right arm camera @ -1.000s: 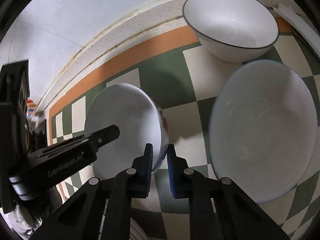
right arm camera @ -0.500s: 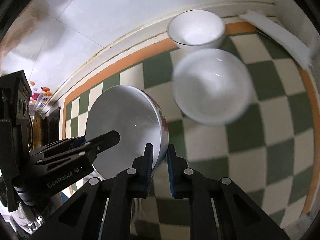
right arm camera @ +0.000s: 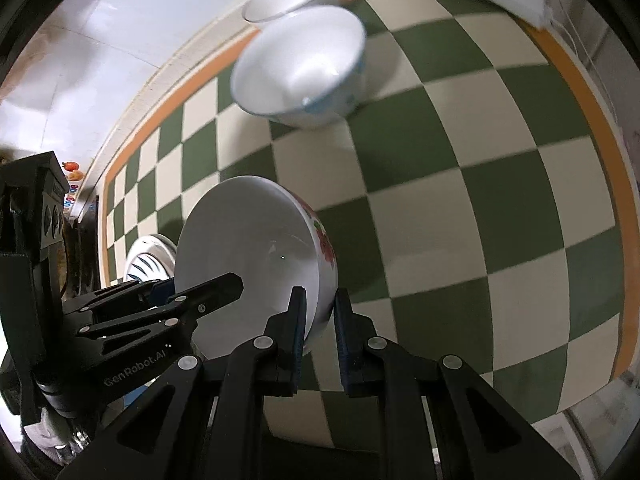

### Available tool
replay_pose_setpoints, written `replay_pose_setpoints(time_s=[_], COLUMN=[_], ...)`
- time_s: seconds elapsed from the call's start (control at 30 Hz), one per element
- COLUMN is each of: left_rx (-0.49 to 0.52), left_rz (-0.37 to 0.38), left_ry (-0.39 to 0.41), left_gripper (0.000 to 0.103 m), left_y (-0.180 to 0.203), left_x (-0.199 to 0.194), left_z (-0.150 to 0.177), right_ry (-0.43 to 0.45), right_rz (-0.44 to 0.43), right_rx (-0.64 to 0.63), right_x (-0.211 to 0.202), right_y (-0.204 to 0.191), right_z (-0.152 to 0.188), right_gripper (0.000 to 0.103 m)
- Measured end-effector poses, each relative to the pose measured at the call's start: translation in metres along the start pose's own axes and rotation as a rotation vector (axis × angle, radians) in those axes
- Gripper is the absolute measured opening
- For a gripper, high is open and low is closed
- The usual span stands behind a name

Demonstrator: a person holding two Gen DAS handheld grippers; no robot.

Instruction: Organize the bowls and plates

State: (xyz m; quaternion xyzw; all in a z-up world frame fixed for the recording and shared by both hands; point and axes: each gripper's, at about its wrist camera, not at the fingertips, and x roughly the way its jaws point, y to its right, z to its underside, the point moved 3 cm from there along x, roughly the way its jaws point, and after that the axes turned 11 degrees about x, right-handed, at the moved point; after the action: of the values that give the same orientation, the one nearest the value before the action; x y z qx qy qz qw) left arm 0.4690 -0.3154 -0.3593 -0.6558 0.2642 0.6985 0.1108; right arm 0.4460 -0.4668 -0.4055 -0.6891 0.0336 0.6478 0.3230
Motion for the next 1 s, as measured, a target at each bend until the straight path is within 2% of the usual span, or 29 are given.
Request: replay_pose_setpoints(time_s=[0.3, 0.53, 0.7, 0.87, 0.9, 1.0], left_rx=[0.004, -0.004, -0.014, -0.043, -0.05, -0.085], left_rz=[-0.021, -0.031, -0.043, -0.026, -0.029, -0.042], left_ry=[-0.053, -0.078, -0.06, 0.06, 0.08, 0.134], left_gripper=[0.028, 0.028, 0.028, 0.03, 0.032, 0.037], left_y=[0.008, 0.011, 0.01, 0.0, -0.002, -0.017], left_x=[0.018, 0.022, -0.006, -0.068, -0.077, -0.091], left_z=[0.004, 0.004, 0.005, -0.011, -0.018, -0.05], right_ry=[-0.046, -0.067, -0.085, -0.018, -0.001, 0.06], right_rz=[0.0, 0.005, -0.013, -0.089, -0.101, -0.15], right_rx=[0.005, -0.01, 0.007, 0.027, 0.031, 0.044], right_x=[0.015, 0.021, 0.014, -0.033, -0.042, -0.066], right_y=[0.016, 0.013, 0.016, 0.018, 0.018, 0.015], right_z=[0.005, 0.004, -0.001, -0.021, -0.027, -0.053], right_gripper=[0.016, 0.016, 0.018, 0.018, 0.021, 0.044])
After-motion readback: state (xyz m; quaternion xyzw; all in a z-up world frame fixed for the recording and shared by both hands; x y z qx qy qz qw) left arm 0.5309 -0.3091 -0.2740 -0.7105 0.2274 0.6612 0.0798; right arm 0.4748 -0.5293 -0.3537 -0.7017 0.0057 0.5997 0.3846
